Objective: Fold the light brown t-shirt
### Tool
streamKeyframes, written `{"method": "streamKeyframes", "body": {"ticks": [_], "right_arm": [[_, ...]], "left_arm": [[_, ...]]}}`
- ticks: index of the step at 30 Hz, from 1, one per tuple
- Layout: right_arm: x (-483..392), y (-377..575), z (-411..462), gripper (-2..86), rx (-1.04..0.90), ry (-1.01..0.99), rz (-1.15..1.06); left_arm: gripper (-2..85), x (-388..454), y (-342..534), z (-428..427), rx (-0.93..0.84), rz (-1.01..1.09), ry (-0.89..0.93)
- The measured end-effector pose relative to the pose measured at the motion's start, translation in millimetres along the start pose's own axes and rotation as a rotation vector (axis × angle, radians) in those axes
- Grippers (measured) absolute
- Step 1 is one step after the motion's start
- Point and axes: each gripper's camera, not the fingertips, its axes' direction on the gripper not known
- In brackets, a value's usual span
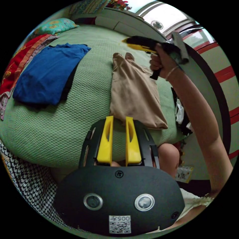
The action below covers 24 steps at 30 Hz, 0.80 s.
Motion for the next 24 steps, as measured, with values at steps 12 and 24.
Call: {"method": "streamKeyframes", "body": {"ticks": [12,24], "right_arm": [[74.3,49.1,-62.6,8.2,0.041,-0.012,0.195],[41.4,31.5,-17.3,11.9,-0.124,0.080,0.085]], "left_arm": [[3.1,17.1,-10.7,0.1,0.019,0.032,-0.007],[7.7,-4.0,14.2,-13.5,0.024,-0.035,-0.064]]}}
